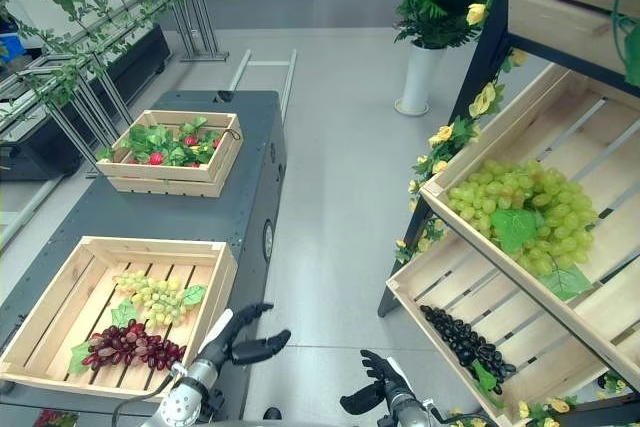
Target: Pick up the fruits from the basket on one side to the basket on the other side
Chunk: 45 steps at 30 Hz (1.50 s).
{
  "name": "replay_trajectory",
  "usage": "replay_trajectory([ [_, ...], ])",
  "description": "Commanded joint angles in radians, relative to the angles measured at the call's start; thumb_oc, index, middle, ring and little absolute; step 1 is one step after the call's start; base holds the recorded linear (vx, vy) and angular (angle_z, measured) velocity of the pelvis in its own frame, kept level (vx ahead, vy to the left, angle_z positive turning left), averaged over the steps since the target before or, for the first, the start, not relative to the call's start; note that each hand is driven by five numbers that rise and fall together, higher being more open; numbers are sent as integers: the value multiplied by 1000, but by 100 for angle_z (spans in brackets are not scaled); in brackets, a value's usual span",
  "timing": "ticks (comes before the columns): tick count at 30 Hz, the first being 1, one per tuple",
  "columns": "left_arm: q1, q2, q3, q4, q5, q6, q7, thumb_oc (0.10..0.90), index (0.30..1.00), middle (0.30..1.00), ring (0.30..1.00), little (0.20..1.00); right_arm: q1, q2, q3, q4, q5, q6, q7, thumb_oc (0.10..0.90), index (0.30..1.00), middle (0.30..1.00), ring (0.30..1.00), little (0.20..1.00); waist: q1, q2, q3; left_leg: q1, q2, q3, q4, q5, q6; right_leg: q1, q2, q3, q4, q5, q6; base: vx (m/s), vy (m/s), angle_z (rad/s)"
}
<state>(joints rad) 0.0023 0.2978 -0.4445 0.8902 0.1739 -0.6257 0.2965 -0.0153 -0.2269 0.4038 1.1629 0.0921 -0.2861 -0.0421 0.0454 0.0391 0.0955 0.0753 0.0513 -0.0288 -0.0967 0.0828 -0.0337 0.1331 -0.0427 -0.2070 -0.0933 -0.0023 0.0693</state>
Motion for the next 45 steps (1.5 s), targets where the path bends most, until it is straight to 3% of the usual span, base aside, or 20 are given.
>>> replay_trajectory([
  [1,-145,68,64,-115,129,-114,198,800,900,900,900,900,-88,-25,-21,-79,90,-52,1,800,900,900,900,900,29,-31,58,50,-100,23,9,-133,63,0,-4,-2,44,-42,-28,-11,65,1],
  [4,-150,114,88,-176,221,-89,272,800,900,900,900,900,-84,-46,-34,-127,107,-44,8,800,900,900,900,900,29,-25,66,40,-99,22,9,-126,63,-16,-6,-3,57,-47,-30,-35,77,3],
  [6,-169,212,124,-236,333,-15,373,800,900,900,900,900,-84,-79,-46,-164,100,-50,24,800,900,900,900,900,26,-12,76,26,-101,22,9,-119,62,-36,-9,-5,75,-53,-32,-31,124,10],
  [8,-171,244,137,-243,348,0,384,800,900,900,900,900,-82,-89,-49,-168,100,-55,35,800,900,900,900,900,25,-9,76,26,-102,21,9,-118,63,-38,-11,-6,80,-57,-33,28,85,6],
  [9,-158,328,179,-271,352,35,410,800,900,900,900,900,-66,-109,-54,-193,99,-64,56,800,900,900,900,900,26,-5,76,29,-103,17,9,-116,64,-39,-16,-12,100,-71,-33,53,103,3],
  [11,-148,393,220,-284,391,70,442,800,900,900,900,900,-51,-128,-60,-216,101,-68,73,800,900,900,900,900,31,-4,83,22,-104,13,31,-117,62,-45,-25,-26,135,-89,-35,48,111,3],
  [17,-150,505,269,-276,479,212,537,800,900,900,900,900,-61,-156,-57,-205,126,-81,82,800,900,900,900,900,61,2,118,-26,-116,-20,107,-122,55,-73,-44,-66,196,-108,-46,-11,75,12],
  [23,-179,559,300,-198,457,300,561,800,900,900,900,900,-85,-168,-39,-204,154,-94,73,800,900,900,900,900,83,3,174,-101,-125,-26,224,-148,53,-134,-65,-103,313,-151,-59,-85,75,26],
  [27,-219,571,321,-92,434,346,606,800,900,900,900,900,-125,-171,-13,-212,167,-93,60,800,900,900,900,900,99,-11,257,-196,-121,1,380,-190,53,-208,-95,-121,473,-203,-67,-100,80,27],
  [33,-256,573,318,-53,439,351,681,800,900,900,900,900,-160,-164,8,-224,187,-103,49,800,900,900,900,900,116,-37,325,-320,-112,32,545,-247,68,-307,-132,-130,652,-263,-83,-75,59,8],
  [37,-293,595,308,-50,424,368,675,800,900,900,900,900,-177,-170,13,-247,189,-109,52,800,900,900,900,900,114,-55,364,-417,-111,58,650,-280,79,-406,-147,-117,780,-293,-90,-105,71,6],
  [39,-348,631,274,-65,434,392,668,800,900,900,900,900,-204,-187,21,-269,193,-98,54,800,900,900,900,900,111,-65,401,-500,-108,73,732,-299,84,-484,-151,-104,878,-321,-102,-129,97,2],
  [45,-493,728,173,-79,474,434,593,800,900,900,900,900,-242,-220,28,-261,203,-109,63,800,900,900,900,900,107,-74,424,-618,-100,80,824,-320,89,-595,-153,-95,967,-353,-114,-78,60,9],
])
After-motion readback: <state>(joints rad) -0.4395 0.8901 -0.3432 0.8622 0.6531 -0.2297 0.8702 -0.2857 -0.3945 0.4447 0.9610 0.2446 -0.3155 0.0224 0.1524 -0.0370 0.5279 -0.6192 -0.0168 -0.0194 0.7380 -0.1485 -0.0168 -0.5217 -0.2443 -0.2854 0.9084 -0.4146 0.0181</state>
